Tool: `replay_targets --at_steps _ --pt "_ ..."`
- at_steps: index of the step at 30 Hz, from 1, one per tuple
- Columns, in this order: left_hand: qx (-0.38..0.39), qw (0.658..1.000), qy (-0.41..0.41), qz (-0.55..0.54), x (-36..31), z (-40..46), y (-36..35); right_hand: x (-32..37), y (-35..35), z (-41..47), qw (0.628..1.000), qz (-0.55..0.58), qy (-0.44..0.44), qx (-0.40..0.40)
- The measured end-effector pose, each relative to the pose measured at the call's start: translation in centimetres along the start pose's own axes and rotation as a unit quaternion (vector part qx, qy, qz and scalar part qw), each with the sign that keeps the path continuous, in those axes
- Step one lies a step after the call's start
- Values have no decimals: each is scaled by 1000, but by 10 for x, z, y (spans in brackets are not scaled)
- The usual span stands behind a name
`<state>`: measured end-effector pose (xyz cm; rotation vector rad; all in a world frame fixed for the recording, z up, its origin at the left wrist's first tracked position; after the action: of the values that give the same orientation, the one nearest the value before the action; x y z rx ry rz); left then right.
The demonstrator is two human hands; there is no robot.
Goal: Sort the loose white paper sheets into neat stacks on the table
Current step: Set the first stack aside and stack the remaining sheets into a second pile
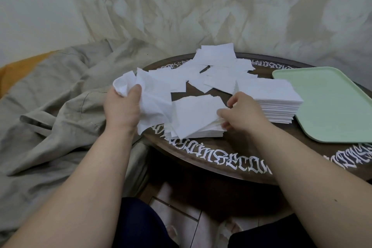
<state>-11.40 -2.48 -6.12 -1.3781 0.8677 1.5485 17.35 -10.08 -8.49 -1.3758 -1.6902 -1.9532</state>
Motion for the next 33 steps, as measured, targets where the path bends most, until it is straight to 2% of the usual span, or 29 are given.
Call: replay_targets --at_steps 1,2,3,4,5,6,8,9,11,14,17,19,21,23,25,26,28,29,30,32,33 --pt "19 1000 12 -9 -2 -2 -4 7 8 1 994 -100 43 -33" --pt "48 998 28 -27 -3 -5 -9 15 17 1 983 -148 77 -78" --pt "85 994 46 -51 -5 -10 -17 23 27 -2 978 -142 100 -118" --pt "132 986 64 -74 -7 -17 -27 29 33 -3 981 -84 106 -138" --pt "181 976 81 -89 -10 -26 -37 30 33 -3 987 12 99 -125" --pt "224 966 96 -90 -10 -34 -45 30 26 -4 987 121 76 -76" --pt "282 951 117 -51 -5 -46 -58 30 -2 -10 958 279 13 67" --pt "301 945 124 -24 -1 -49 -61 27 -14 -13 940 318 -13 124" --pt "322 938 131 16 5 -52 -65 24 -24 -14 921 350 -16 168" --pt "260 957 127 31 11 -42 -60 20 -17 -7 925 359 -15 124" --pt "104 986 127 18 14 -21 -36 5 -9 4 932 354 -53 55" --pt "30 990 141 -1 16 -12 -21 -3 -8 7 948 310 -62 38" --pt "-6 987 161 -12 21 -8 -12 -8 -9 8 961 269 -60 31" --pt "8 983 178 -39 24 -8 -14 -11 -8 10 963 263 -61 20" --pt "54 975 197 -90 23 -13 -25 -11 -4 12 967 248 -53 4" --pt "69 970 205 -111 23 -14 -29 -10 0 14 981 193 -29 -12" --pt "84 962 221 -138 22 -17 -36 0 10 16 997 -3 53 -51" --pt "94 957 230 -150 22 -19 -39 8 16 15 989 -82 95 -84" --pt "110 951 240 -160 21 -22 -43 18 23 11 978 -113 125 -119" --pt "147 938 256 -181 20 -28 -52 32 34 4 971 -67 161 -165" --pt "167 932 259 -190 18 -32 -57 36 33 2 975 5 167 -146"
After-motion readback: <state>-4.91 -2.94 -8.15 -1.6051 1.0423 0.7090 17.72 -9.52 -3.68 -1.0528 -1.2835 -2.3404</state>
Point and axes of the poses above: each hand's wrist, its own z-axis towards the middle knuckle, its own y-axis out of the back of the hand, x = y × z, the point moved 8 cm from there along z, towards the middle knuckle, and after that the axes turned 5 degrees about -x, right-handed, at the moved point
